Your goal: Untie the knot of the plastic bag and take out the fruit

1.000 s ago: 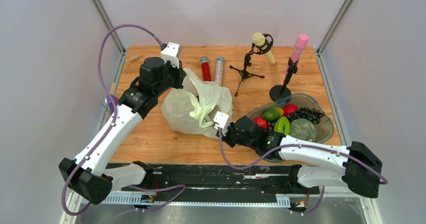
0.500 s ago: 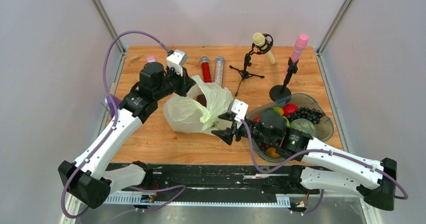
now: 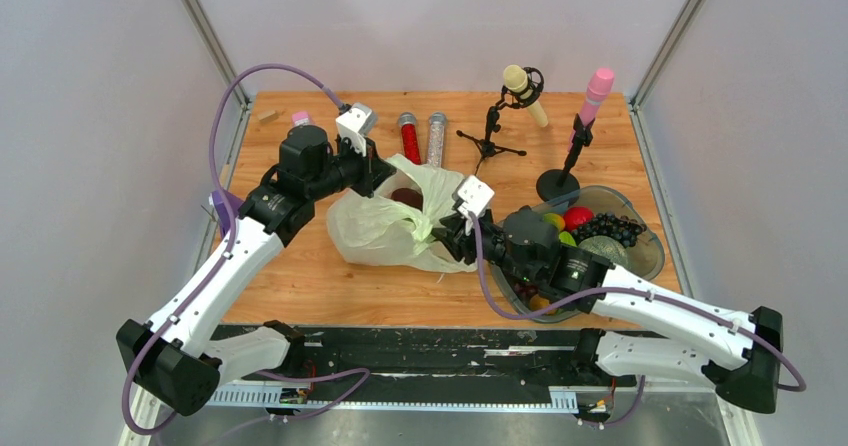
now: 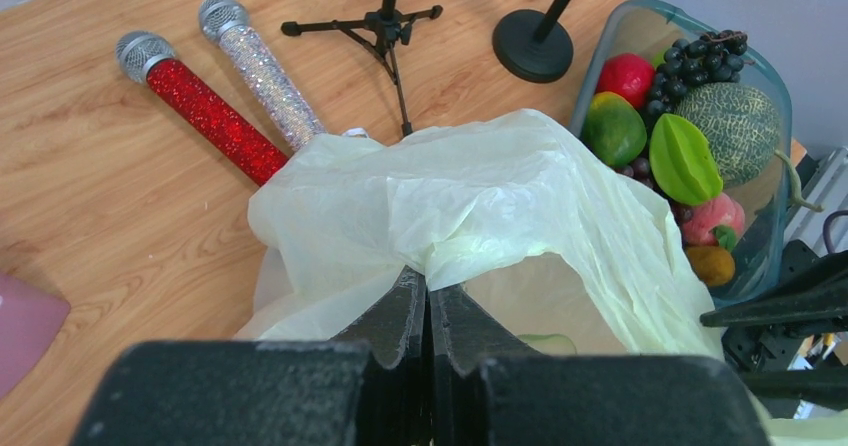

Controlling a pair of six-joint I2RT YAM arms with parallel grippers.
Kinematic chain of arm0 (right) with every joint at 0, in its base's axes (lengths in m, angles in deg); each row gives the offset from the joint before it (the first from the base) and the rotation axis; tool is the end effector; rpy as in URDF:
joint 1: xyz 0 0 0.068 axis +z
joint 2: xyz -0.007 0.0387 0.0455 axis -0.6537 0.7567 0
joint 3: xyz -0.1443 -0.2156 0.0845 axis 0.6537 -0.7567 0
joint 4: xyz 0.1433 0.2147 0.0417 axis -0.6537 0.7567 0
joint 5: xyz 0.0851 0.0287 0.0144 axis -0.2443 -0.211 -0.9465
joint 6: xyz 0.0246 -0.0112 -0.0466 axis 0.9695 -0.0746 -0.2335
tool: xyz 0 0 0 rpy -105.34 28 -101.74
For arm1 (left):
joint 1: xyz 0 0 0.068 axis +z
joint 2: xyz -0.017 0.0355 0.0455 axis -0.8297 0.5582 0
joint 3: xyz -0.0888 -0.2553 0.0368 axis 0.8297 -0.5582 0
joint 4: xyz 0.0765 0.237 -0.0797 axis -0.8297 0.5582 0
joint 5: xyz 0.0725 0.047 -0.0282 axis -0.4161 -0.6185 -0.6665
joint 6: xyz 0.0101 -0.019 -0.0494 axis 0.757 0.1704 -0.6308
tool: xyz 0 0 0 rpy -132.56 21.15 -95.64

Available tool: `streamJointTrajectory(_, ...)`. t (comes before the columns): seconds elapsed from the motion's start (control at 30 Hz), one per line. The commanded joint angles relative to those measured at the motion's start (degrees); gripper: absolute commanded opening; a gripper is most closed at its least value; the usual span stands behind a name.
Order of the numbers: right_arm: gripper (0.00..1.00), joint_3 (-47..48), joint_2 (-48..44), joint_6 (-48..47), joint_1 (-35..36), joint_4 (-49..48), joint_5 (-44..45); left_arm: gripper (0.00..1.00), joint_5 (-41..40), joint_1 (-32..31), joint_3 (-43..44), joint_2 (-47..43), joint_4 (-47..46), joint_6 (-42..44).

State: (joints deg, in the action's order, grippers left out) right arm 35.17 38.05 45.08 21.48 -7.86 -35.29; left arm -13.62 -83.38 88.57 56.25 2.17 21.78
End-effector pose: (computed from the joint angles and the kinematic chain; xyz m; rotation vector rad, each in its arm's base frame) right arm 0.1124 0.2028 0.3372 -0.9056 1.6152 0.6014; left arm 0.2192 -0.1260 0.3785 0.5203 1.8669 -0.7422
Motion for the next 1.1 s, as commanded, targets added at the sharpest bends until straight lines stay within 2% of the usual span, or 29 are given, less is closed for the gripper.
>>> streamJointTrajectory(0.0,0.28,3.04,-4.58,2.46,-0.93,0.20,4.08,0.05,1.16,0.15,-0.33,-1.62,-1.96,-0.04)
streamJointTrajectory(0.03,0.30,3.17,-5.41,3.71,-1.21,0.34,4.91,0.05,1.31,0.15,-0.43,-1.70,-1.99,-0.08)
streamJointTrajectory(0.07,0.36,3.40,-6.13,4.53,-1.67,0.64,5.59,0.05,1.59,0.15,-0.48,-1.69,-2.26,-0.12)
streamJointTrajectory(0.1,0.47,4.03,-6.84,4.97,-2.11,1.03,5.80,0.05,1.65,0.15,-0.60,-1.74,-2.36,-0.17)
streamJointTrajectory(0.13,0.54,4.72,-7.21,5.34,-2.83,1.48,5.60,0.06,1.92,0.15,-0.61,-1.71,-2.37,-0.20)
streamJointTrajectory(0.2,0.56,6.58,-7.37,5.83,-3.59,2.30,4.26,0.08,2.50,0.17,-0.73,-1.59,-2.38,-0.15)
streamJointTrajectory(0.23,0.52,7.79,-7.02,5.92,-3.81,2.71,3.31,0.08,2.63,0.18,-0.75,-1.56,-2.42,-0.09)
streamJointTrajectory(0.5,0.04,18.18,2.14,8.63,-4.16,3.79,-2.20,0.08,4.38,0.15,-1.00,-1.51,-2.60,0.24)
streamJointTrajectory(0.53,0.00,19.13,3.69,9.37,-4.25,3.74,-2.72,0.08,4.41,0.15,-0.98,-1.51,-2.58,0.23)
streamJointTrajectory(0.8,0.00,22.22,15.17,12.12,-4.30,1.90,-6.73,0.04,5.50,0.17,-0.98,-1.60,-2.38,0.46)
streamJointTrajectory(1.07,0.00,22.05,20.22,10.01,-4.21,-1.01,-6.63,0.02,6.02,0.15,-1.25,-1.76,-2.07,0.76)
